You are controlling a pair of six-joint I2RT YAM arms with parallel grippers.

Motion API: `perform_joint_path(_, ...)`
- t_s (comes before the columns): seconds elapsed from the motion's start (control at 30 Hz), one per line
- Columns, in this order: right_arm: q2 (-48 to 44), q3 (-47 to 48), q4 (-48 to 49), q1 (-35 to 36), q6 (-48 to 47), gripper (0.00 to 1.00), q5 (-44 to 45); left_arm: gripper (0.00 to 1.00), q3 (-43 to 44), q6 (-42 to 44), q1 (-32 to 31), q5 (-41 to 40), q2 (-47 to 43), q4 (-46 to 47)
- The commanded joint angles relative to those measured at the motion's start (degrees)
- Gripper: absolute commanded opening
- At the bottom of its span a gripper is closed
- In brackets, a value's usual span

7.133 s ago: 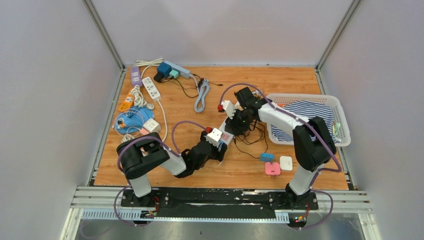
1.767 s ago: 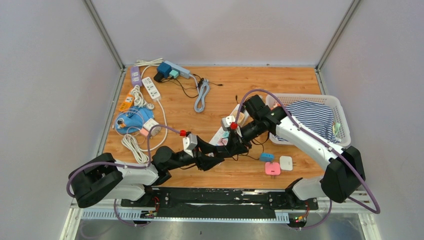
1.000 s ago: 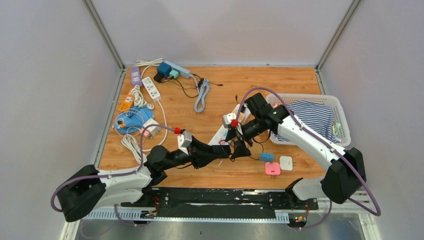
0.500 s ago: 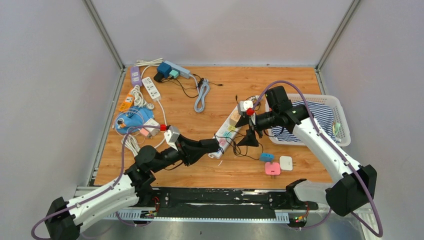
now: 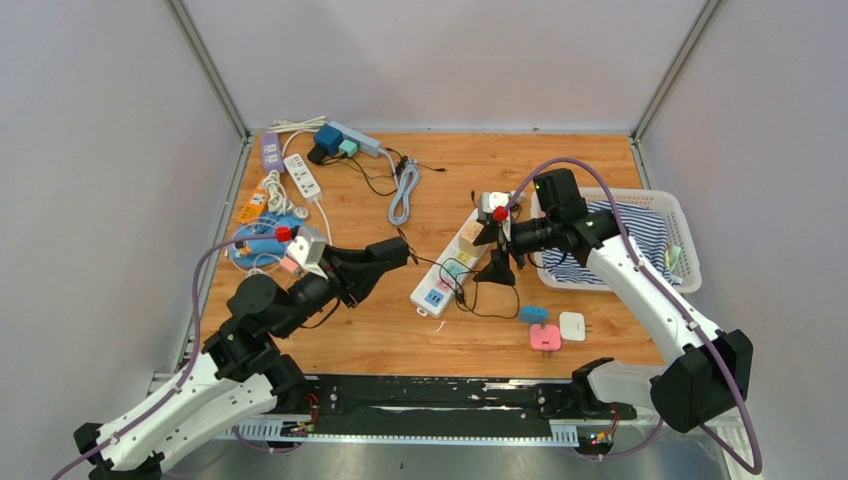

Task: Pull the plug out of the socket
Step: Place the plug at the center of the board.

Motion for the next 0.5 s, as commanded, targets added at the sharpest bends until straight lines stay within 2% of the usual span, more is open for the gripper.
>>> perform_joint_path(0.0,-0.5,-0.9,0.9,-0.8,1.3,0.79,0.8,0.0,7.6,4.4,0.3,-8.3,-1.9,-10.6)
perform_joint_path(0.17,-0.3,-1.0,1.2,-0.8,1.4,0.79,1.2,0.0,14.4,7.3,0.3,-13.0,-1.7,-15.5)
perform_joint_path(0.47,0.1,-1.2,1.5,-0.8,1.5,0.79,1.6,0.0,28.1,16.1,0.3,-20.1,4.4,-24.3)
